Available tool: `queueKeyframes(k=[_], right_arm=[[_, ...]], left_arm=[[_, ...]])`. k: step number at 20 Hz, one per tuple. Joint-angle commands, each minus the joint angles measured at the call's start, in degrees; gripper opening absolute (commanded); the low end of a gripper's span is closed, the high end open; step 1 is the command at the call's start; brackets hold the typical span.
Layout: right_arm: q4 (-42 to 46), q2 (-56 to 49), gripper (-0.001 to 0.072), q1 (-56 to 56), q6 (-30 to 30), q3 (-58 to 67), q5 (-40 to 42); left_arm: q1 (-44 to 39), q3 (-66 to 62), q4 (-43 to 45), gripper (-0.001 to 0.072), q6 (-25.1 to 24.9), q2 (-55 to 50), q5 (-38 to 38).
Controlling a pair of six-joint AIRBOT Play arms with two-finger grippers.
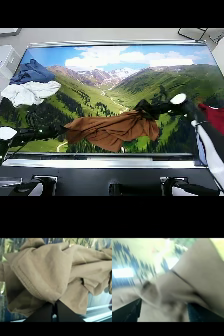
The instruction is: Fold the clothes and pants, and hang the long-sleeved shirts on hangers.
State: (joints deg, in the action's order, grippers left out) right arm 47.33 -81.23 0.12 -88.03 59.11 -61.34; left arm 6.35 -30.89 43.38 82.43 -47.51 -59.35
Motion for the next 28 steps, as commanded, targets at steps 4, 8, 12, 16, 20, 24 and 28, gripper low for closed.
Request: queueKeyframes(k=[4,8,12,16,20,24,28], right_arm=[[9.79,9.31,0.0657,-6.97,2.78,-9.57,-20.87],[5.81,14.21,0.0656,-2.60,-1.73,-21.79,-10.05],[-0.92,13.70,0.0656,6.38,-4.74,-25.66,8.00],[-1.42,11.93,0.0596,9.07,-11.43,-25.66,18.03],[-2.45,8.76,0.0575,9.07,-11.85,-25.66,15.30],[-6.43,7.89,0.0035,9.07,-9.27,-24.63,14.64],[7.04,14.03,0.0034,8.96,-3.43,-8.33,6.03]], left_arm=[[0.46,0.39,-0.31,0.0022,-2.10,-0.02,0.52],[0.46,0.39,-0.31,0.0022,-2.14,-0.02,0.52],[0.46,0.39,-0.33,0.0022,-2.10,0.00,0.46],[0.46,0.39,-0.33,0.0022,-2.82,0.00,0.52],[0.46,0.39,-0.33,0.0022,-2.99,0.00,0.59],[0.46,-0.11,-0.33,0.0021,-3.69,0.15,0.42],[1.05,-11.82,-0.24,0.0021,-10.58,2.16,0.35]])
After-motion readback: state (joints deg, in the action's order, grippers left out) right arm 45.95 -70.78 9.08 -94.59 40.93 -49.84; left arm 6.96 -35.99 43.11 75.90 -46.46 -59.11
